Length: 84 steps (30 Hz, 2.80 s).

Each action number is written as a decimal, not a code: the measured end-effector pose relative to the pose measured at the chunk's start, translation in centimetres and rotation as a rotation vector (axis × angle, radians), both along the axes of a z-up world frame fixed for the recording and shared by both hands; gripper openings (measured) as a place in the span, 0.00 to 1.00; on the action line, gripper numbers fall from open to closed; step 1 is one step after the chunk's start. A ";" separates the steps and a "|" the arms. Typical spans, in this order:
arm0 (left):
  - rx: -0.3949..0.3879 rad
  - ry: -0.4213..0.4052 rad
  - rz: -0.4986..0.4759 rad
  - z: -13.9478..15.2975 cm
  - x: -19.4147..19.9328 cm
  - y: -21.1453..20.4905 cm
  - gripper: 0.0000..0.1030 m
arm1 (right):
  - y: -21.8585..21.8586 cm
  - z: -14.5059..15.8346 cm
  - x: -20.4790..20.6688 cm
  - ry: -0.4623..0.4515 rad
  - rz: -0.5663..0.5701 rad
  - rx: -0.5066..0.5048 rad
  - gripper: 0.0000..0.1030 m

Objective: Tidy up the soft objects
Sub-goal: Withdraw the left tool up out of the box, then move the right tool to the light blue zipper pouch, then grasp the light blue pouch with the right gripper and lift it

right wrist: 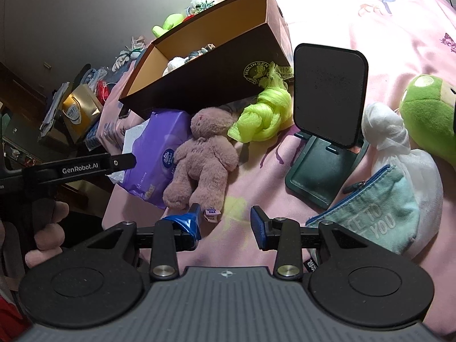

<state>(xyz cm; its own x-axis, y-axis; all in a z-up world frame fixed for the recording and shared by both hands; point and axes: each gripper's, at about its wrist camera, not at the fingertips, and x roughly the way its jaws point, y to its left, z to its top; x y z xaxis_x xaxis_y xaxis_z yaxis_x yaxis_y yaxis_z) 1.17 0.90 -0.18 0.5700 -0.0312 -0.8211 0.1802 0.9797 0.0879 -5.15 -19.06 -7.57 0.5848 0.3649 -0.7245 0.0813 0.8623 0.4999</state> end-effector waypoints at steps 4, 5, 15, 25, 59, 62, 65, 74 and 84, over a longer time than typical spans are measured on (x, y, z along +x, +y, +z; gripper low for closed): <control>-0.026 0.048 -0.017 -1.3 -1.4 -1.1 0.70 | -1.1 -0.1 -1.1 0.002 -0.021 -0.002 0.21; -0.032 0.059 -0.026 -1.6 -1.8 -1.5 0.70 | -1.5 -0.2 -1.4 0.003 -0.029 -0.004 0.21; -0.055 0.108 -0.181 -3.7 -4.6 -6.7 0.71 | -6.3 -0.7 -4.8 0.020 -0.177 -0.019 0.21; -0.069 0.133 -0.298 -4.7 -5.1 -9.9 0.76 | -10.3 -3.3 -7.0 0.093 -0.312 0.019 0.21; -0.045 0.187 -0.272 -6.1 -5.3 -8.7 0.76 | -8.6 -3.2 -5.5 0.062 -0.171 -0.019 0.20; -0.053 0.188 -0.282 -6.2 -5.2 -8.9 0.76 | -8.9 -3.3 -5.9 0.069 -0.183 -0.065 0.20; -0.054 0.189 -0.303 -6.3 -5.1 -9.5 0.76 | -9.0 -3.8 -5.8 0.050 -0.198 -0.067 0.18; -0.035 0.178 -0.333 -6.2 -4.9 -10.0 0.76 | -8.9 -3.4 -6.2 0.018 -0.202 -0.092 0.00; -0.055 0.169 -0.358 -6.0 -4.1 -10.4 0.76 | -10.1 -1.0 -8.4 -0.024 -0.244 -0.118 0.00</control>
